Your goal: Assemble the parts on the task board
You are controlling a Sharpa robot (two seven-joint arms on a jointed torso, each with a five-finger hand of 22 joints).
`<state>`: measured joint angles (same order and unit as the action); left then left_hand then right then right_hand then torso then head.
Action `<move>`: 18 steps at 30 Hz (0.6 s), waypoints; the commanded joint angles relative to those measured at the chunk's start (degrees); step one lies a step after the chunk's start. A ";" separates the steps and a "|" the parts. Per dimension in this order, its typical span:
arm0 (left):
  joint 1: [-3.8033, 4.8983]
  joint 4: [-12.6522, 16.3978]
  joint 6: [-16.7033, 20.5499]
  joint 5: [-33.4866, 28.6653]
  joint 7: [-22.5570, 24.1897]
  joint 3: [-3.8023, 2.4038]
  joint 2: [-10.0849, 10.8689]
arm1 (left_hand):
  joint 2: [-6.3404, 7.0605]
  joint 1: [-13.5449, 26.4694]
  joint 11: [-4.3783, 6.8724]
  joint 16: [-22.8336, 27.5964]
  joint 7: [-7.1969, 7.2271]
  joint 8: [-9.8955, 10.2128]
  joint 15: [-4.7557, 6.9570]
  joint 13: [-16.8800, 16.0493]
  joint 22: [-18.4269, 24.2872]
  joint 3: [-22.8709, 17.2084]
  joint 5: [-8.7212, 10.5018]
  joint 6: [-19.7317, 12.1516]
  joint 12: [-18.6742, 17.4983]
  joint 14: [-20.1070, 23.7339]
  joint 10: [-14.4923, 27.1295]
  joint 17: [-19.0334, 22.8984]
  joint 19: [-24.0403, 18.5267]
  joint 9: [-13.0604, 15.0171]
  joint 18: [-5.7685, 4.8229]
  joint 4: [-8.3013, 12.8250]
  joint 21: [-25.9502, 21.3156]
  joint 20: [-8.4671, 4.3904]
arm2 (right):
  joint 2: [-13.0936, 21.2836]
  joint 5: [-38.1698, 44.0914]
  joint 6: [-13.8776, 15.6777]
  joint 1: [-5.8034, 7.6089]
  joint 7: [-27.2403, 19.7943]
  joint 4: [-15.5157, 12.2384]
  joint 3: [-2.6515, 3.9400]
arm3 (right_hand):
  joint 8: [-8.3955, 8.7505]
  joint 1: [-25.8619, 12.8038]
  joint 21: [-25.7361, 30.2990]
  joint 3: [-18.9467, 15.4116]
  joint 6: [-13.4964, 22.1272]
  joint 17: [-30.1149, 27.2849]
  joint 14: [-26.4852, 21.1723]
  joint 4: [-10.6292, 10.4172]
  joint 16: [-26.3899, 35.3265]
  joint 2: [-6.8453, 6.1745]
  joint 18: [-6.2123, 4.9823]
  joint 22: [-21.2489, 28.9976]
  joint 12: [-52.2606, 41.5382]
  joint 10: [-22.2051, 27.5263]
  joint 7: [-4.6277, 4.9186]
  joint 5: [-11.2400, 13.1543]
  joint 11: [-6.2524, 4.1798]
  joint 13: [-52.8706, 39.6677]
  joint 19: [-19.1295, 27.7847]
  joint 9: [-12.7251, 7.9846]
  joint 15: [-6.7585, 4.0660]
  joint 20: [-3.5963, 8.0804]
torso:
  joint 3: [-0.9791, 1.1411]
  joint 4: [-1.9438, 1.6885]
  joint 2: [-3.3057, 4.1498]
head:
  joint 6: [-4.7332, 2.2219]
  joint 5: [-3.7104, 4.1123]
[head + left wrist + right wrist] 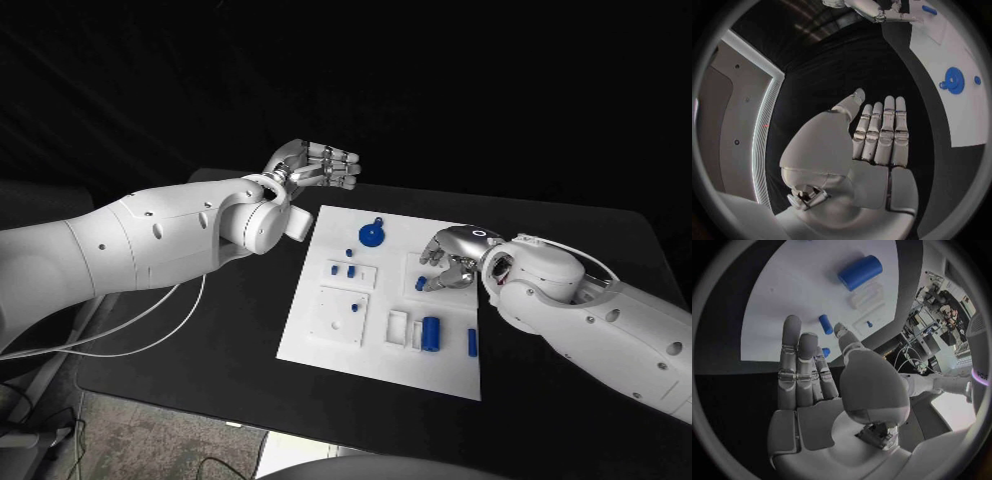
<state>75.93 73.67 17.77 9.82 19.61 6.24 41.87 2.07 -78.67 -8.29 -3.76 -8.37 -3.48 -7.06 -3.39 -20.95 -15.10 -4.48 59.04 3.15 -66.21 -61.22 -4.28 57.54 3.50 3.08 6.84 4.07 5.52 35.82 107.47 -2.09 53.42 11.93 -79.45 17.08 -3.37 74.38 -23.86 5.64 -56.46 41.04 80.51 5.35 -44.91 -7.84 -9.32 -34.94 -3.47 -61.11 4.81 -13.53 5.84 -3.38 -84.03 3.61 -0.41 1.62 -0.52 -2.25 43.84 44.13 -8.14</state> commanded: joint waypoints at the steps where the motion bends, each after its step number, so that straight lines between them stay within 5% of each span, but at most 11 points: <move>1: 0.16 -0.02 -0.90 1.12 0.19 -0.05 -0.14 | -0.36 0.14 0.02 0.29 -0.13 -0.13 0.07 0.04 0.15 -0.33 0.33 -0.11 0.18 0.47 -0.02 0.09 -0.01 0.04 0.83 0.04 0.25 0.36 | -0.37 0.51 -3.23 -0.03 -0.99 0.31 -0.46 | -0.17 0.42 -0.10 0.20 -0.09 -0.12 0.09 0.49 -0.38 0.44 -0.17 0.09 -0.05 -0.12 0.05 -0.31 -0.11 -0.02 -2.21 -0.06 0.14 -0.16 | -0.11 -0.04 -0.02 | 0.10 -0.02; 11: 0.16 -0.18 -0.97 1.15 0.21 -0.05 -0.27 | -0.36 0.14 0.02 0.29 -0.13 -0.13 0.07 0.04 0.15 -0.33 0.33 -0.11 0.18 0.47 -0.02 0.09 -0.01 0.04 0.83 0.04 0.25 0.36 | -1.35 1.69 -1.72 -0.16 -1.78 0.90 -1.53 | -0.20 -1.46 -2.10 5.65 -2.28 -0.06 0.97 5.91 -0.82 3.37 0.16 -0.08 -0.02 -4.32 0.61 2.35 -1.11 0.01 -2.34 -0.02 -0.35 0.28 | -0.10 0.09 -0.04 | 0.18 -0.22; 13: 0.15 -0.22 -1.01 1.14 0.20 -0.05 -0.31 | -0.36 0.14 0.02 0.29 -0.13 -0.13 0.07 0.04 0.15 -0.33 0.33 -0.11 0.18 0.47 -0.02 0.09 -0.01 0.04 0.83 0.04 0.25 0.36 | -1.48 2.05 -1.55 -0.21 -1.83 0.95 -1.62 | -0.24 -4.34 -2.99 12.23 -3.46 0.16 1.04 8.65 -0.94 3.52 0.53 -0.38 0.00 -5.82 0.86 4.08 -1.49 -0.02 -2.15 0.01 -0.63 0.64 | -0.09 0.09 -0.04 | 0.18 -0.22; 15: 0.15 -0.27 -1.03 1.13 0.19 -0.05 -0.33 | -0.37 0.16 0.01 0.30 -0.14 -0.13 0.06 0.04 0.26 -0.30 0.31 -0.12 0.19 0.48 0.01 0.08 0.01 0.04 0.86 -0.02 0.26 0.38 | -1.58 2.62 -1.39 -0.28 -1.88 1.02 -1.71 | -0.29 -4.52 -3.15 16.10 -6.12 0.28 1.12 9.40 -1.05 4.76 0.62 -0.47 0.03 -6.81 1.36 6.41 -1.68 0.00 -2.18 0.05 -0.71 0.71 | -0.04 0.12 -0.04 | 0.22 -0.21; 18: 0.15 -0.30 -1.17 1.06 0.16 -0.05 -0.33 | -0.37 0.16 0.01 0.30 -0.14 -0.13 0.06 0.04 0.26 -0.30 0.31 -0.12 0.19 0.48 0.01 0.08 0.01 0.04 0.86 -0.02 0.26 0.38 | -1.66 3.67 -1.12 -0.40 -1.97 1.07 -1.81 | -0.22 -6.18 -3.64 21.84 -8.05 0.55 1.16 9.80 -1.22 4.46 0.83 -0.84 0.02 -8.36 1.41 7.35 -2.05 -0.02 -2.13 0.05 -0.93 0.96 | -0.03 0.11 -0.04 | 0.22 -0.22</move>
<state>75.93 73.33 17.52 10.63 19.50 6.24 41.68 2.07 -78.67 -8.29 -3.76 -8.37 -3.48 -7.06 -3.39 -20.74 -15.10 -4.48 59.04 3.15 -66.21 -61.22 -4.29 57.54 3.50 3.08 6.84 4.07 5.51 34.22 108.89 -3.21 53.13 10.79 -78.41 15.31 -3.50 68.59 -27.41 26.79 -64.24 41.57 81.69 15.10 -45.81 -3.30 -9.16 -35.75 -3.46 -69.29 6.11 -6.25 3.84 -3.36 -84.02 3.59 -1.12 2.06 -0.60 -2.14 43.80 44.32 -8.37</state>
